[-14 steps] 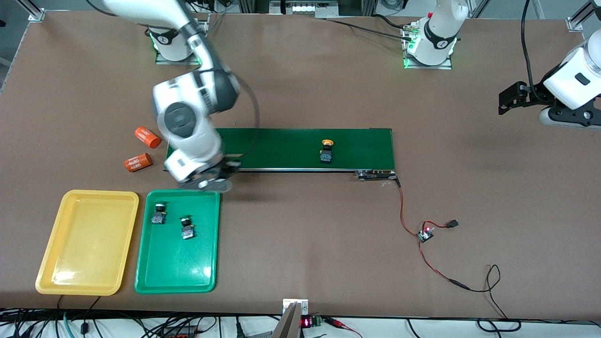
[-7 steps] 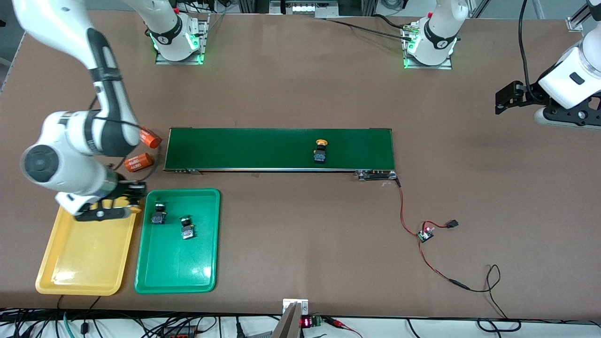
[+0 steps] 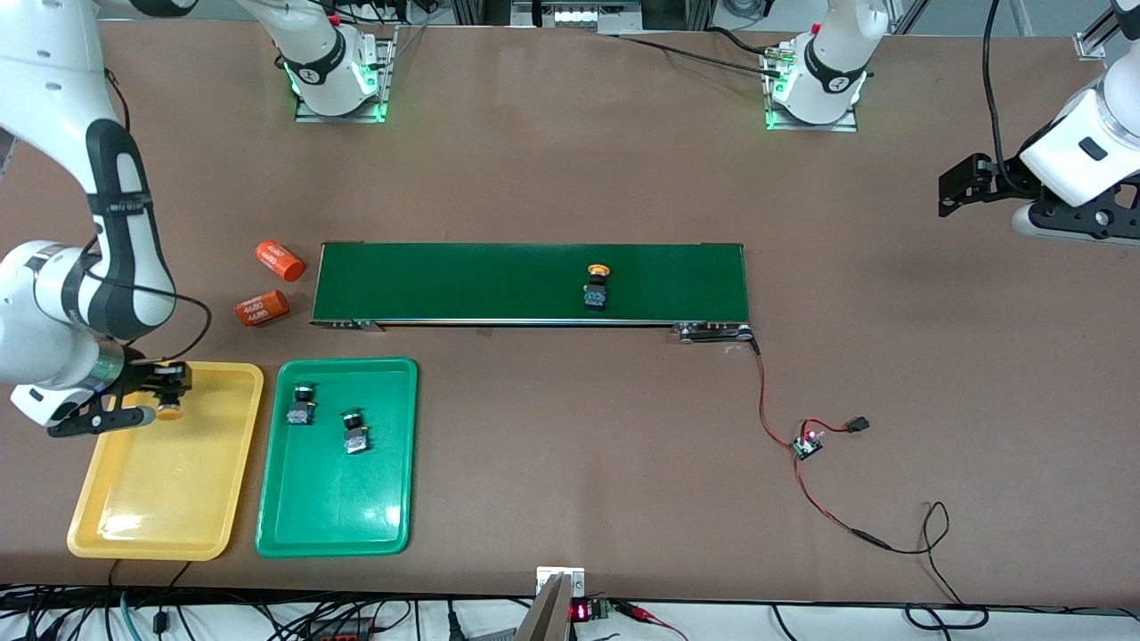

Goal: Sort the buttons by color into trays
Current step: 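Carry the yellow button with the right gripper into the yellow tray, then move the right gripper back to the belt over the last button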

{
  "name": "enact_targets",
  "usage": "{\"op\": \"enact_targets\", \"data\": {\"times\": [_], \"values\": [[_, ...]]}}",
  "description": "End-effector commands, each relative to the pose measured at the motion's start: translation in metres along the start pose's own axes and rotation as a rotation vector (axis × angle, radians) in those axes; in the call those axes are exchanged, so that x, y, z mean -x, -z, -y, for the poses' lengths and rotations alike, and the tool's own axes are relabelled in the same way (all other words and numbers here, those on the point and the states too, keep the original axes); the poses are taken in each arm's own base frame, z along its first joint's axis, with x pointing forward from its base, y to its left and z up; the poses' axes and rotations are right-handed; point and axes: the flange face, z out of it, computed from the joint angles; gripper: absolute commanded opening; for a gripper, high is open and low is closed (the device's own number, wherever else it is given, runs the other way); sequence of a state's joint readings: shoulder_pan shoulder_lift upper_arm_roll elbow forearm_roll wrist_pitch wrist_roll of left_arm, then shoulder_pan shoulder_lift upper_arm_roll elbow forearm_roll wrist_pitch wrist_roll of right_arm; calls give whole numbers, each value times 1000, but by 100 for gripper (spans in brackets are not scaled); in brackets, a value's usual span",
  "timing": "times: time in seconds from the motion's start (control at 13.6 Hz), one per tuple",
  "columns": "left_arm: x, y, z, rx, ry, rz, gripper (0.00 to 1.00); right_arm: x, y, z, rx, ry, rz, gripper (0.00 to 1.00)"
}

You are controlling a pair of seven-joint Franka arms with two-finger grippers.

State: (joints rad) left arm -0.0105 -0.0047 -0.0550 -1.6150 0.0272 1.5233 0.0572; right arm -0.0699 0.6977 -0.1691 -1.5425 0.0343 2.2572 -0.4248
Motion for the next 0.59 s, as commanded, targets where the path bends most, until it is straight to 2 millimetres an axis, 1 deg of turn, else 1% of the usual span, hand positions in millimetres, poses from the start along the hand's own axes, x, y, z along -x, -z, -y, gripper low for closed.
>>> {"op": "enact_targets", "data": {"times": [0.0,0.07,0.15,0.22,0.29,0.37,0.44,0.51], "values": [[1,6,2,-21,-12,5,100,-8,-21,-18,39,45,-69,12],[1,6,6,-19,-6,4,100,-7,-25,-19,48,54,-64,13],[1,6,7,-21,-6,2,100,-3,-28,-27,49,45,-58,23],[1,5,7,-21,-6,2,100,0,-35,-28,45,43,-48,48],[0,5,7,-21,-4,1,100,0,-38,-27,45,43,-48,57],[0,5,7,-21,-4,1,100,-1,-37,-27,49,45,-56,81],[0,6,8,-21,-4,-2,100,1,-38,-26,49,59,-54,94],[0,6,7,-20,6,-4,100,2,-37,-25,44,84,-55,100]]}}
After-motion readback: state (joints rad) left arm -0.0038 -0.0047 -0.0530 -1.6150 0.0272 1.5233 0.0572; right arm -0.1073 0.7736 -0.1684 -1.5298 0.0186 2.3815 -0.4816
